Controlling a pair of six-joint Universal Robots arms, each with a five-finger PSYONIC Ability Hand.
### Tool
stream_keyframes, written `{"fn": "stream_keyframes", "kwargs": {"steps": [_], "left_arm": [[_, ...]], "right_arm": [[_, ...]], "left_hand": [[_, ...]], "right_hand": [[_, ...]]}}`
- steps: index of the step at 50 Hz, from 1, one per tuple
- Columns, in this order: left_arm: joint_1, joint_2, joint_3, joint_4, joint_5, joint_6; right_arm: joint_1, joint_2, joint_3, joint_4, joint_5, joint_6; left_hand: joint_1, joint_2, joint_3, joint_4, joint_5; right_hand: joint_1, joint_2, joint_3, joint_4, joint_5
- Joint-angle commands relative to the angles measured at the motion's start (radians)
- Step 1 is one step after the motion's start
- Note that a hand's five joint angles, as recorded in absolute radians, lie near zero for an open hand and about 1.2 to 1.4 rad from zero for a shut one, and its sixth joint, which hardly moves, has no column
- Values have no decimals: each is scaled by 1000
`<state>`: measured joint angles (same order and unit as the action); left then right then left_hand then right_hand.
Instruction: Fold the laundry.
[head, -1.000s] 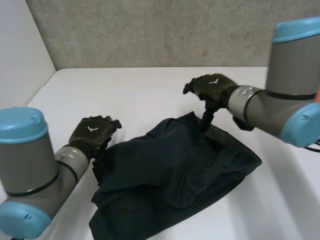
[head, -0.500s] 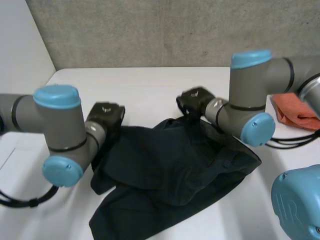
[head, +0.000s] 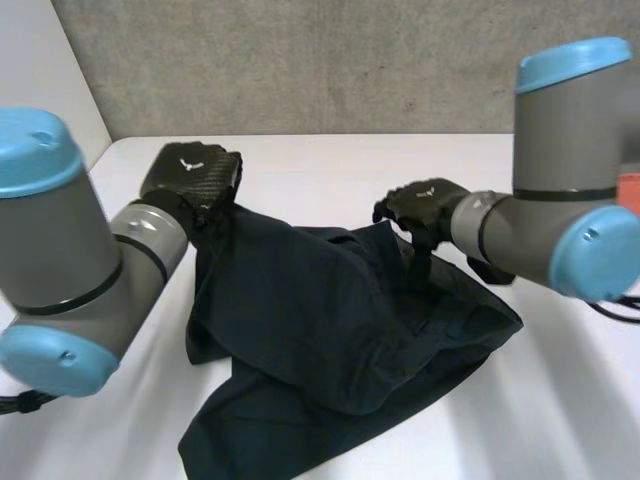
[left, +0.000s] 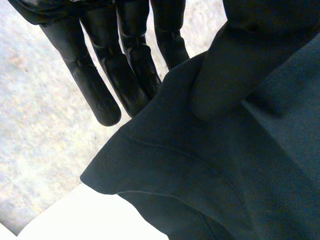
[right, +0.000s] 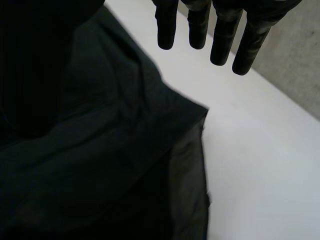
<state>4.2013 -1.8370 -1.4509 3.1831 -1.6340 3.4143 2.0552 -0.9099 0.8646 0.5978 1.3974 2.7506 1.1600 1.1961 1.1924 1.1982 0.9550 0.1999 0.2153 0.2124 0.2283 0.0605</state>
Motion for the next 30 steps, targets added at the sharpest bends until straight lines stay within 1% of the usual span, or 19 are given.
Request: {"fn": "stream_keyframes", "kwargs": {"steps": [1, 4, 7, 11, 18, 21, 22, 27, 30], "left_arm": [[-1, 116, -51, -2, 2, 0], [-1, 153, -77, 0, 3, -1], [-3, 169, -98, 0, 3, -1], [-3, 182, -115, -2, 3, -4], [-1, 205, -131, -2, 3, -20], [-1, 220, -131, -2, 3, -29], [-1, 229, -131, -2, 5, -33], [-12, 258, -128, -2, 5, -44], [-26, 274, -126, 0, 5, -49]], "right_arm": [[-29, -110, 255, -85, -5, 90], [-29, -125, 327, -95, -32, 133], [-29, -150, 381, -101, -60, 133], [-26, -152, 431, -142, -72, 136], [-20, -155, 536, -309, -61, 153], [-15, -155, 573, -387, -51, 185], [-12, -156, 588, -417, -48, 217], [-3, -156, 608, -466, -51, 296], [32, -149, 611, -504, -48, 317]], "left_hand": [[236, 200, 204, 198, 267], [236, 200, 204, 198, 267], [236, 200, 204, 198, 267], [236, 200, 204, 198, 267], [236, 200, 204, 198, 267], [236, 200, 204, 198, 267], [236, 200, 204, 198, 267], [236, 200, 204, 198, 267], [236, 200, 204, 198, 267]], "right_hand": [[-25, -41, -38, -54, -60], [-25, -41, -38, -54, -60], [-25, -41, -38, -54, -60], [-25, -41, -38, -54, -60], [-25, -41, -38, -54, -60], [-25, -41, -38, -54, -60], [-25, -41, -38, -54, -60], [-25, -41, -38, -54, -60], [-25, -41, -38, -54, -60]]}}
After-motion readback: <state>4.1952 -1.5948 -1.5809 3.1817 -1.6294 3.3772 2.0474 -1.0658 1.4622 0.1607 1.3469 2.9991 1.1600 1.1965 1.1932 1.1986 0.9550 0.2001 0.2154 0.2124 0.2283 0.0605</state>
